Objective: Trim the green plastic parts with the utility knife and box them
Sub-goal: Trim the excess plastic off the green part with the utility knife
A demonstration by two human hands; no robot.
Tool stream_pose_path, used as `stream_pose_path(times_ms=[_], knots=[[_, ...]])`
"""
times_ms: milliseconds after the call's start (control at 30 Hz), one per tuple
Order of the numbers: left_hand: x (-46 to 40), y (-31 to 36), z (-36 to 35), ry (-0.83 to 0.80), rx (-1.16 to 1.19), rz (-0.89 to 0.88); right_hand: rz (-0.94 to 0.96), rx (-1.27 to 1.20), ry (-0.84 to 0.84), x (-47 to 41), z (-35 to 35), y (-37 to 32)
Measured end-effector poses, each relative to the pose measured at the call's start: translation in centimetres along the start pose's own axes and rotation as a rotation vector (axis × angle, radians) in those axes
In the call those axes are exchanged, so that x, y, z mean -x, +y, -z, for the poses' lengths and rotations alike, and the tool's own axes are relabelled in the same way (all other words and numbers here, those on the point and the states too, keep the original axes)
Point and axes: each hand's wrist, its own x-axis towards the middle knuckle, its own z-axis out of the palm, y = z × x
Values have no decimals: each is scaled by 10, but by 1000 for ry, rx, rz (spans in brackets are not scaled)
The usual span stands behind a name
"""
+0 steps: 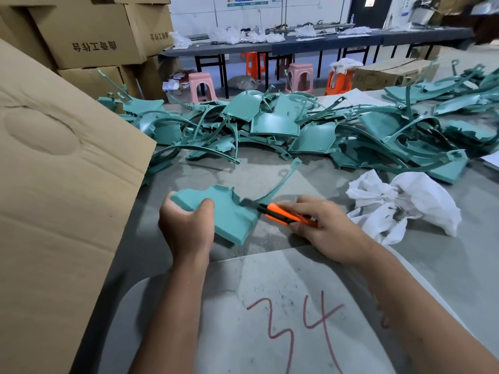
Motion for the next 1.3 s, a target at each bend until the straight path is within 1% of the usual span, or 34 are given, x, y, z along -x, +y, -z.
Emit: stream_pose_path(times_ms=[33, 100, 133, 167, 200, 267, 367, 400, 500, 533, 567, 667, 767, 867, 900, 967, 1033, 1100, 1167, 1200, 1233, 1300], knots=[[-1, 0, 2, -11, -16, -5, -22, 21, 102, 0, -1, 2], [-2, 0, 4, -28, -37, -33, -152, 212, 330, -2, -1, 8], [-2, 1, 5, -29, -42, -57, -235, 304, 404, -4, 0, 11], [-1, 1, 6, -32, -46, -85, -302, 360, 444, -5, 1, 13], [-1, 2, 6, -39, -49, -111, -345, 386, 451, -7, 2, 14], [0, 3, 5, -54, -43, -150, -375, 380, 411, -7, 1, 18], [1, 4, 4, -59, -45, -163, -337, 332, 393, -2, 5, 20], [0, 4, 4, -54, -47, -151, -306, 332, 359, 0, 7, 20], [-2, 4, 5, -45, -74, -99, -176, 319, 142, 3, 7, 16], [-2, 3, 6, -57, -83, -103, -164, 305, 106, 3, 4, 15], [-1, 3, 8, -81, -106, -128, -174, 306, 112, 2, 2, 14], [0, -1, 14, -181, -312, -325, -255, 377, 219, -2, -4, 13], [-6, 1, 21, -304, -536, -569, -295, 431, 215, -4, -7, 12], [-11, -5, 28, -472, -631, -652, -300, 445, 199, -5, -8, 12], [-11, -7, 27, -470, -663, -665, -299, 440, 198, -6, -7, 12], [-10, -10, 23, -397, -702, -688, -279, 414, 183, -5, -6, 12], [-9, -9, 16, -341, -650, -684, -215, 358, 131, -5, -6, 8], [-10, -10, 13, -350, -604, -700, -106, 251, 34, -4, -8, 0], [-11, -12, 13, -371, -597, -700, 4, 56, -40, -4, -8, -6], [-11, -13, 14, -368, -591, -699, 47, -52, -32, -3, -8, -7], [-10, -12, 15, -354, -585, -699, 67, -143, 18, -2, -8, -8], [-9, -7, 17, -276, -533, -732, 55, -248, 229, -1, -7, -8]])
